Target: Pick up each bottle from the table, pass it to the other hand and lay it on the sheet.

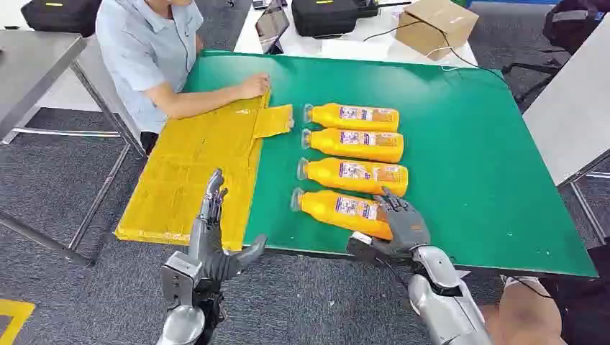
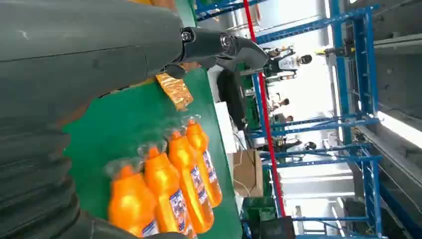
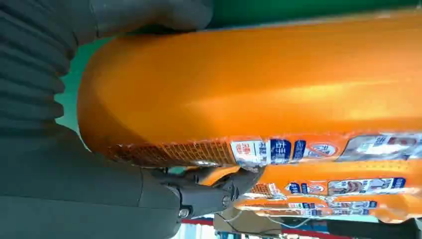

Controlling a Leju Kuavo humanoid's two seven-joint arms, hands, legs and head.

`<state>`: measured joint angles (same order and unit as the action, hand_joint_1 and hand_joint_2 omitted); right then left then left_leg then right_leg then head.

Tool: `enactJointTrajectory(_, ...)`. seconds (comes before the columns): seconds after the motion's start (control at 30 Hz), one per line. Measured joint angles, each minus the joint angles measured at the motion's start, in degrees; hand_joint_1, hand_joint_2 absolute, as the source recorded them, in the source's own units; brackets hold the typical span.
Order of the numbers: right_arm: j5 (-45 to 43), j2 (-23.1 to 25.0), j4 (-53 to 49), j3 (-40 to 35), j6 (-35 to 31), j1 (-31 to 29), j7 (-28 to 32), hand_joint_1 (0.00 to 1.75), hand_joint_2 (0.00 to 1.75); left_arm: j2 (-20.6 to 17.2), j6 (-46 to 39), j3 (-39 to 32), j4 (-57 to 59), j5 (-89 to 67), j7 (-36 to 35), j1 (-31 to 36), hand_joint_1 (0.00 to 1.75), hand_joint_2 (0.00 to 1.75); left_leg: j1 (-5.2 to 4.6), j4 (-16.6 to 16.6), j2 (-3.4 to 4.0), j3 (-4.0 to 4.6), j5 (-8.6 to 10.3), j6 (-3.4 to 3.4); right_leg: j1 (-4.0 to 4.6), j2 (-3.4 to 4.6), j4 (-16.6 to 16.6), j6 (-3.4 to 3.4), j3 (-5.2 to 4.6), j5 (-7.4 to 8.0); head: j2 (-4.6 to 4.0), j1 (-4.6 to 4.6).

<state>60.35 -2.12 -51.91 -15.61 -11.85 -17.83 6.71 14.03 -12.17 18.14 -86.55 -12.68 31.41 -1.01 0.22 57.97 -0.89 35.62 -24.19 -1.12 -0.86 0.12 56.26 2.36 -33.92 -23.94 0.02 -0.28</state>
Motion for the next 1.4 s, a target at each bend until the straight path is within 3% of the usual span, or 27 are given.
enactJointTrajectory(0.53, -2.2, -0.7, 1.5, -2.8, 1.4, 0.3, 0.4, 1.75, 1.75, -0.2, 1.2, -0.1, -0.9, 2.6, 0.1, -1.5, 0.0, 1.75, 0.04, 0.0, 0.06, -0.47, -0.15, 0.19, 0.1, 0.08, 0.0, -0.09, 0.33, -0.06, 0.0, 0.0)
enactJointTrajectory(0.63, -6.9, -0.6, 0.2, -2.7, 1.4, 2.3, 3.7, 1.75, 1.75, -0.2, 1.4, -0.3, -1.5, 3.8, 0.3, -1.9, 0.0, 1.75, 0.08, 0.0, 0.06, -0.87, -0.41, 0.18, 0.16, 0.09, 0.0, -0.19, 0.24, -0.29, 0.0, 0.02)
enactJointTrajectory(0.7, -11.4, -0.2, -1.1, -2.3, 1.6, 4.1, 6.8, 1.75, 1.75, -0.2, 1.6, -0.6, -1.5, 4.8, 0.3, -2.0, 0.0, 1.75, 0.08, 0.0, 0.05, -1.3, -0.72, 0.26, 0.19, 0.13, 0.0, -0.29, 0.75, -0.47, 0.0, 0.0)
enactJointTrajectory(0.8, -19.2, 0.8, -5.3, -1.5, 2.9, 8.3, 12.4, 1.75, 1.75, -0.1, 2.1, -1.0, -1.5, 7.9, -0.3, -2.1, 0.0, 1.75, 0.1, 0.0, 0.09, -1.44, -0.76, 0.28, 0.21, 0.25, 0.0, -0.33, 1.3, -0.52, 0.0, 0.0)
enactJointTrajectory(1.03, -30.5, 4.7, -20.3, -0.1, 2.2, 18.2, 19.5, 1.75, 1.75, 0.2, 5.7, -2.3, -1.4, 19.1, -4.0, -3.2, 0.0, 1.75, 0.11, 0.0, 0.07, -0.85, -0.73, 0.3, 0.22, 0.24, 0.1, -0.34, 0.79, -0.53, 0.0, -0.02)
enactJointTrajectory(1.2, -34.4, 7.7, -29.3, 1.0, -1.7, 19.8, 21.5, 1.75, 1.75, 0.2, 8.0, -2.6, -1.4, 21.9, -4.5, -4.3, 0.0, 1.75, 0.11, 0.0, 0.12, -0.74, -0.73, 0.29, 0.18, 0.24, 0.0, -0.34, 0.69, -0.53, 0.0, 0.0)
enactJointTrajectory(1.4, -37.2, 10.4, -35.2, 0.9, -0.5, 20.1, 23.1, 1.75, 1.75, -0.1, 12.1, -0.3, -1.4, 17.6, -2.8, -5.5, 0.0, 1.75, 0.1, 0.0, 0.1, -0.67, -0.74, 0.29, 0.12, 0.24, 0.0, -0.33, 0.63, -0.54, 0.0, 0.0)
